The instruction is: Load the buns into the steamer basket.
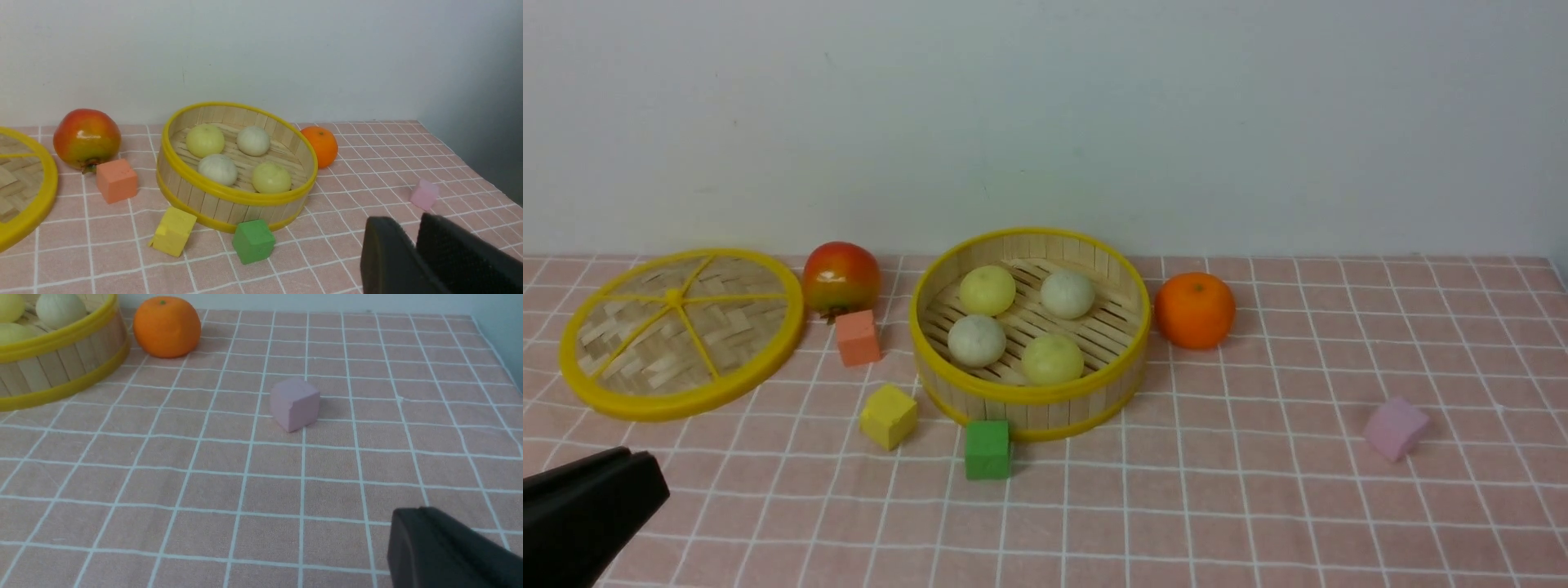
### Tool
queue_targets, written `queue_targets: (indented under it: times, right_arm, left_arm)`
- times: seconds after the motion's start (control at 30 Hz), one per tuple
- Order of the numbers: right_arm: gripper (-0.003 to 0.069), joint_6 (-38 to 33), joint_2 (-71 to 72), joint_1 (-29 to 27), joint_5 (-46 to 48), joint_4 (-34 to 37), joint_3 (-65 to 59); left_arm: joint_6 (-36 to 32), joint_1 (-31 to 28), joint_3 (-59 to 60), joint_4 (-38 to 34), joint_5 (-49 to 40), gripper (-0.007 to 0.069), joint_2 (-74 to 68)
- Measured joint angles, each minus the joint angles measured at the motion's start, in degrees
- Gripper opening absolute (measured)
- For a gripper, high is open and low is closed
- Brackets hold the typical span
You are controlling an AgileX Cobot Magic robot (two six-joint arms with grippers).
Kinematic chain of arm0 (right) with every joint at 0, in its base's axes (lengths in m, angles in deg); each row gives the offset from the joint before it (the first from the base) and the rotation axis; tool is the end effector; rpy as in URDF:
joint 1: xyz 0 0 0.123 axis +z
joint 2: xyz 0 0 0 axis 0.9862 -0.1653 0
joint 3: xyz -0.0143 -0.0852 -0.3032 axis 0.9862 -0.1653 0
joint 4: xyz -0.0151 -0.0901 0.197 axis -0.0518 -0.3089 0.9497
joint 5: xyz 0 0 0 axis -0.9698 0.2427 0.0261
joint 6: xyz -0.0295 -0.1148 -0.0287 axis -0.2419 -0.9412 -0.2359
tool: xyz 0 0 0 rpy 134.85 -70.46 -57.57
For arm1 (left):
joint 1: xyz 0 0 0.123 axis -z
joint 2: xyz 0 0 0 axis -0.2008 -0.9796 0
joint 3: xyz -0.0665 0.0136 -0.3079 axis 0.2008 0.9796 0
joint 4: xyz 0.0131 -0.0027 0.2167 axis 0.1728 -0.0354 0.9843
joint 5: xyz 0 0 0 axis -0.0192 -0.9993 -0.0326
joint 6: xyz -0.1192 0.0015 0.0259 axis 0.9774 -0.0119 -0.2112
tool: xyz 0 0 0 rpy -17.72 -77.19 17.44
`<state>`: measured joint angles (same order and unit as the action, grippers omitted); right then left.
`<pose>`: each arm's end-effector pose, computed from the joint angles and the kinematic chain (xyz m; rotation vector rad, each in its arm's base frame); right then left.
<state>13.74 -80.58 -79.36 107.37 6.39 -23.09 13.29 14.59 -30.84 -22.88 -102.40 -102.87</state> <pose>0.0161 0.0016 0.1644 0.0177 1.8734 0.0554 0.0386 -0.0263 0.2980 0.1448 1.7186 -0.6370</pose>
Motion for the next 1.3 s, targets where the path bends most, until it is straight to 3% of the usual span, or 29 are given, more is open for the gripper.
queue_targets:
  times: [0.93, 1.3]
  right_arm:
    - [0.0000, 0.83, 0.00, 0.00, 0.24, 0.28, 0.11]
    - [0.0003, 0.83, 0.00, 0.00, 0.26, 0.28, 0.11]
  left_arm:
    - [0.00, -0.23, 0.00, 0.12, 1.35, 0.0148, 0.07]
    - [4.29, -18.37, 9.50, 0.52, 6.69, 0.0152, 14.14]
